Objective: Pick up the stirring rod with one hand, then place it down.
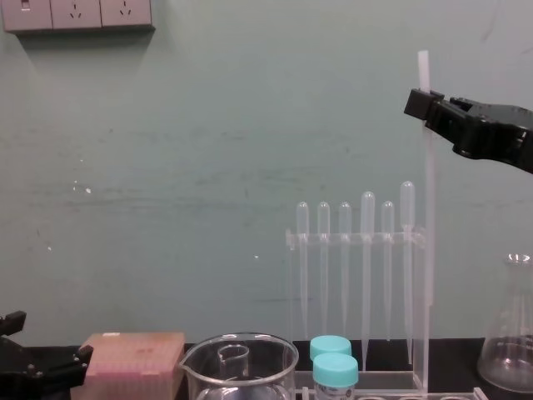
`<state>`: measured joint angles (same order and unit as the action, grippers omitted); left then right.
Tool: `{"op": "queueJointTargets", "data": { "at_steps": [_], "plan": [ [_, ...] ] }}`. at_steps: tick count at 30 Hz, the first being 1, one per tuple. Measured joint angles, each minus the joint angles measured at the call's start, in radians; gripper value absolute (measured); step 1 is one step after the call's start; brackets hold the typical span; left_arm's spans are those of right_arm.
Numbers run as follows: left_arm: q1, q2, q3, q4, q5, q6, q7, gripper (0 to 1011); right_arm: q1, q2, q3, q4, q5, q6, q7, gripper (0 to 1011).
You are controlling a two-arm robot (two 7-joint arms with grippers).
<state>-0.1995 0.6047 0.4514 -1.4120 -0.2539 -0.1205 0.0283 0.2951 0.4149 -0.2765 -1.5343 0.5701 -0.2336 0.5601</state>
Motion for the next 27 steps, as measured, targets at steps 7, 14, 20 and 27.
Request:
{"op": "queueJointTargets", "data": {
  "at_steps": [7,14,20,27],
  "plan": [
    [0.000,0.000,0.000,0.000,0.000,0.000,0.000,1000,0.000,0.000,-0.001,0.002,0.001,0.000,-0.001,68],
    [0.000,0.000,0.000,0.000,0.000,0.000,0.000,1000,-0.001,0.000,-0.001,0.002,0.002,0.000,-0.001,68],
    [0.000,0.000,0.000,0.000,0.000,0.000,0.000,1000,-0.002,0.001,-0.001,0.002,0.003,0.001,-0.001,68],
    [0.000,0.000,0.000,0.000,0.000,0.000,0.000,1000,-0.004,0.003,-0.002,-0.002,0.003,0.002,-0.001,68]
  ]
}}
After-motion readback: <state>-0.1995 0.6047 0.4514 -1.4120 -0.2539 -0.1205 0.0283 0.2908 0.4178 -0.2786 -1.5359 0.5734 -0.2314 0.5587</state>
